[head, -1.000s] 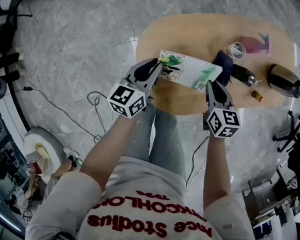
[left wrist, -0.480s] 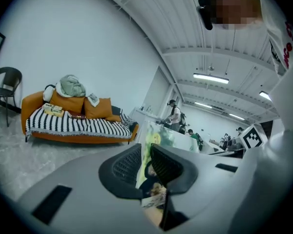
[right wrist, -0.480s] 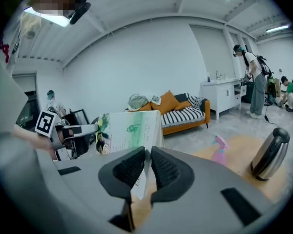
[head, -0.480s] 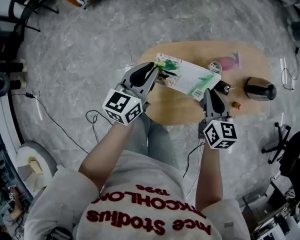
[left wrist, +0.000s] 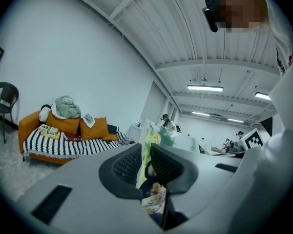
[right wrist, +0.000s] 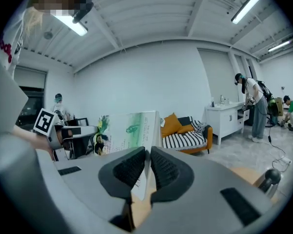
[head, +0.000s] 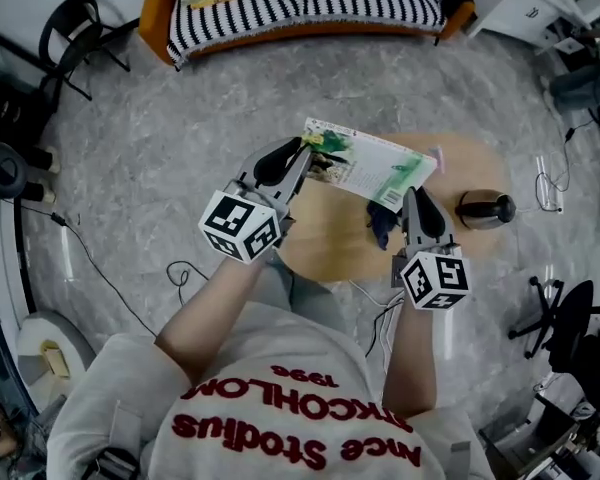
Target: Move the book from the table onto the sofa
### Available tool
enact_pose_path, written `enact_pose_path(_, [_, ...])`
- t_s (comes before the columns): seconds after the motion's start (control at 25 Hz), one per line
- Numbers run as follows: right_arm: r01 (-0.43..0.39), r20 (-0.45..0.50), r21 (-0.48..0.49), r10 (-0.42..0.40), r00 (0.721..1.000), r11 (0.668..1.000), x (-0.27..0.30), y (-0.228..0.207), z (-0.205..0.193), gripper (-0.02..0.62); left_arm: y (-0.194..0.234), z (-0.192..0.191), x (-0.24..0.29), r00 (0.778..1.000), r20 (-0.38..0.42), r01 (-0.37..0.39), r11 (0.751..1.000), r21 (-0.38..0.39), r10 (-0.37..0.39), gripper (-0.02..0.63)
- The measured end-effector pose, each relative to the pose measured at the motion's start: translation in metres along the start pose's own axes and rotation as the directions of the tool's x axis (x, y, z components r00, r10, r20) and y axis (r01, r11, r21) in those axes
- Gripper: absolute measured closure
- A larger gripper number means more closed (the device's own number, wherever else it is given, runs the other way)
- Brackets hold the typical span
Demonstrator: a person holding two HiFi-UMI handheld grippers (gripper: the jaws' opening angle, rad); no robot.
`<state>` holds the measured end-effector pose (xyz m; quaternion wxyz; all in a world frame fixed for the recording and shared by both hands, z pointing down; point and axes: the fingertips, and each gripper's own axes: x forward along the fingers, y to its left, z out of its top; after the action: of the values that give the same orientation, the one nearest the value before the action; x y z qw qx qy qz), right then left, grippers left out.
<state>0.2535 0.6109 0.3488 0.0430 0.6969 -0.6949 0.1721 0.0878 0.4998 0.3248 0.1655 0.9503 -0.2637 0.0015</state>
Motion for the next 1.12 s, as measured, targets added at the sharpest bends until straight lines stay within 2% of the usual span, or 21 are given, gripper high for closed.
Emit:
enact_pose_path(0.28, [-0.020,0.103,-0.026,0.023,0.994,0.999,-0.022,0.015,0.060,0.534,-0.026,0.063,-0.019,0.995,0.096,0.006,0.998,0.062,-0.012,0.537])
enact_pose_path(0.68, [-0.028,0.207,-0.082,0.045,0.977,0.996,-0.050,0.024,0.138,0.535,-0.057,0.135,-0.025,0.982,0.187,-0.002,0.993,0.121,-0.021,0.537])
enact_pose_path(1.12, [-0.050,0.265,-0.075,0.068,0.962,0.996,-0.066,0.030,0.153,0.537,-0.073,0.156,-0.036,0.975,0.221,-0.004,0.982,0.186,-0.038,0.537])
